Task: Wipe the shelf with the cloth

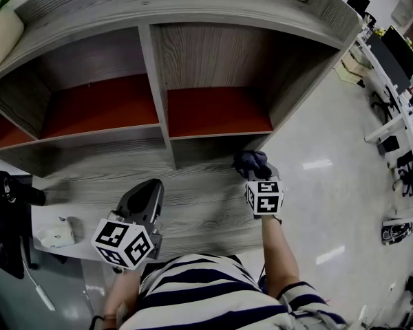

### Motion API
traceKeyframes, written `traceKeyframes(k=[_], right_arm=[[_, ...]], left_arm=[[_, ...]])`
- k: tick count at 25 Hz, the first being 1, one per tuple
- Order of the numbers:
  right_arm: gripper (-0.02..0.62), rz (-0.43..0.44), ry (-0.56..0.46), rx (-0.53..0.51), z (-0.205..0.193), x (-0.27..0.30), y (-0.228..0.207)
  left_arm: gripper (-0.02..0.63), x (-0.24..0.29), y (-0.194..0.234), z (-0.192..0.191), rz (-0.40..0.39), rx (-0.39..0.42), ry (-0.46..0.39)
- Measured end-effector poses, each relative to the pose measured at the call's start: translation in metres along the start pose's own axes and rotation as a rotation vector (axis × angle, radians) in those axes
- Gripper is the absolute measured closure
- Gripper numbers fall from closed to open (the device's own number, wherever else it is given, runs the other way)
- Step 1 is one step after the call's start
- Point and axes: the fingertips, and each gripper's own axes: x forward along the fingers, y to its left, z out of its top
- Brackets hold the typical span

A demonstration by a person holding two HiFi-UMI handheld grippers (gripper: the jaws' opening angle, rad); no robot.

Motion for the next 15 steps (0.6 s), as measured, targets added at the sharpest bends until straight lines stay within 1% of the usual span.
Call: traceKeyframes(k=[5, 10, 15], right_arm=[[0.518, 0.006, 0.043, -0.01, -0.017, 0.012, 0.003], [0.518, 0.007, 0.064, -0.039, -0.023, 0.018, 0.006], [0.518, 0.009, 0.077, -0.047, -0.028, 0.021, 0.009]], left_arm=[[0.589, -0.001, 0.003, -0.002, 0.01, -0.002, 0.005], [0.589, -0.002, 0.004, -0.005, 0.018, -0.003, 0.011], [0.589, -0.004, 0.004, -0.006, 0.02, -0.002, 0.013]])
